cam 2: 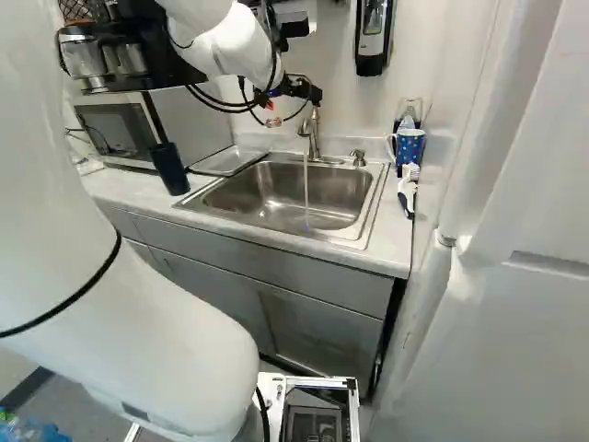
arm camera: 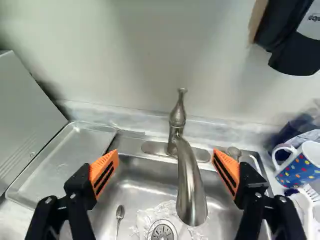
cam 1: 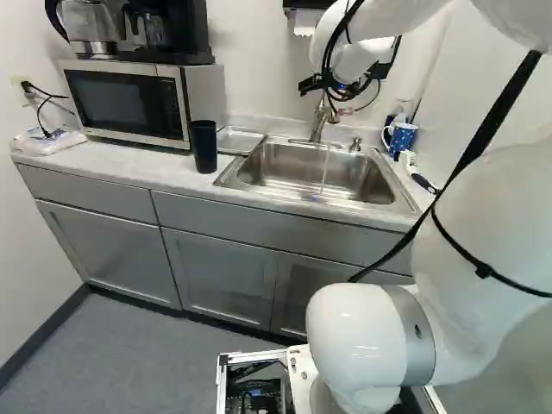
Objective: Rinse the cup and place it in the tray
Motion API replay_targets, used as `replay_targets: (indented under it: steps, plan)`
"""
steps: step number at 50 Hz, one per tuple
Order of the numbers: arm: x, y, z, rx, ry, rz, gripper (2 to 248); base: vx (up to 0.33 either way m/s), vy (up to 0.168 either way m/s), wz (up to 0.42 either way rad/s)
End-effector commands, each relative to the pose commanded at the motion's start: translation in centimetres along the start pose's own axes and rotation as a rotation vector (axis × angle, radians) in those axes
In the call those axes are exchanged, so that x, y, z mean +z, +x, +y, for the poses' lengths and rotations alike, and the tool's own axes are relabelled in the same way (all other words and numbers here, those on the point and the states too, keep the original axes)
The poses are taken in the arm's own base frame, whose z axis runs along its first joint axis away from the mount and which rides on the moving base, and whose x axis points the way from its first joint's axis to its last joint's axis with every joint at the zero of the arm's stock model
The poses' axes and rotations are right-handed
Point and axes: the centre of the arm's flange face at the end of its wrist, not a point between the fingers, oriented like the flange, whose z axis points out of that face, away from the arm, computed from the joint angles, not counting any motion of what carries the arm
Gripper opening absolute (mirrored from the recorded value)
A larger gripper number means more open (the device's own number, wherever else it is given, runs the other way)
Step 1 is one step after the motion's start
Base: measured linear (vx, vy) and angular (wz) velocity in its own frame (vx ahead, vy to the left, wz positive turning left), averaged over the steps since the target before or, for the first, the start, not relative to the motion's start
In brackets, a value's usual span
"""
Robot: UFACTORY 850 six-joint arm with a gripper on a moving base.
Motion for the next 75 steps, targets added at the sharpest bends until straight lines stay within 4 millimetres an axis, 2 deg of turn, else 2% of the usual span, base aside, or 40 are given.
replay_targets:
  steps: [25, 49, 66, 75]
  plan:
    - [-4.2, -3.9, 1.8, 0.022, -0.037, -0.161, 247, 0.0, 0.0, 0.0]
    - [-7.3, -7.6, 2.2, 0.036, -0.046, -0.39, 247, 0.0, 0.0, 0.0]
    - [-7.3, -7.6, 2.1, 0.035, -0.045, -0.39, 247, 0.0, 0.0, 0.0]
    - [-6.9, -7.4, 1.4, 0.024, -0.03, -0.392, 247, 0.0, 0.0, 0.0]
